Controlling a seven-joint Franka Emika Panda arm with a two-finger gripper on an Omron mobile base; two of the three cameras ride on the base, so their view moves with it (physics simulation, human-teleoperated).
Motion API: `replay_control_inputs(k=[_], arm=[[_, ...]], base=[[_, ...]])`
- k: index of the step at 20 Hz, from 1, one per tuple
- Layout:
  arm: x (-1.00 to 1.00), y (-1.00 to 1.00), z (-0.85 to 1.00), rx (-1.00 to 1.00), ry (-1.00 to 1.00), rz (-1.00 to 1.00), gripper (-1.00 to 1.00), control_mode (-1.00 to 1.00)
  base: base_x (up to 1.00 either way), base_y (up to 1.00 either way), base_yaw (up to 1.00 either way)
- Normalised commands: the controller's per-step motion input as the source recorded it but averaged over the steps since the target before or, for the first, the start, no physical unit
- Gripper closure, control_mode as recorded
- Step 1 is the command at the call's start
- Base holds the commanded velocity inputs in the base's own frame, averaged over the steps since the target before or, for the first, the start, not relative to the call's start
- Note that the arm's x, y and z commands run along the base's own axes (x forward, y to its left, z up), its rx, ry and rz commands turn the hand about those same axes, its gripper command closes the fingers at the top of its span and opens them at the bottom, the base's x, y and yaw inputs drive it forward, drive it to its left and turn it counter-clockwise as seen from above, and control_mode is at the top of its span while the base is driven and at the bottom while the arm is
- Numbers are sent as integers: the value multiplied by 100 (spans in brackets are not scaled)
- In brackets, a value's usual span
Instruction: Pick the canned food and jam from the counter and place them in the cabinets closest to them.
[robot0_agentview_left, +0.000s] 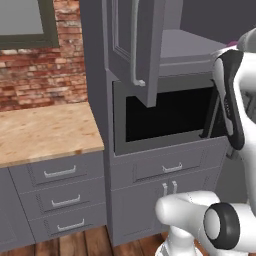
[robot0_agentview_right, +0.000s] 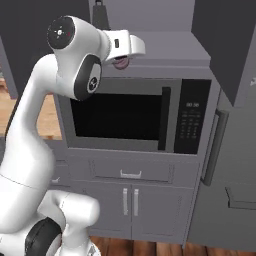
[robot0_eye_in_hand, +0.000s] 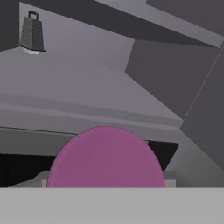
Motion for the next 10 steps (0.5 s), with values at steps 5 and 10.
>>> replay_control_inputs(k=[5, 10], arm=[[31, -1, 10, 0, 0, 0, 100, -100], [30, -2, 13, 1, 1, 0, 100, -100]], base=[[0, 0, 0], [0, 0, 0]])
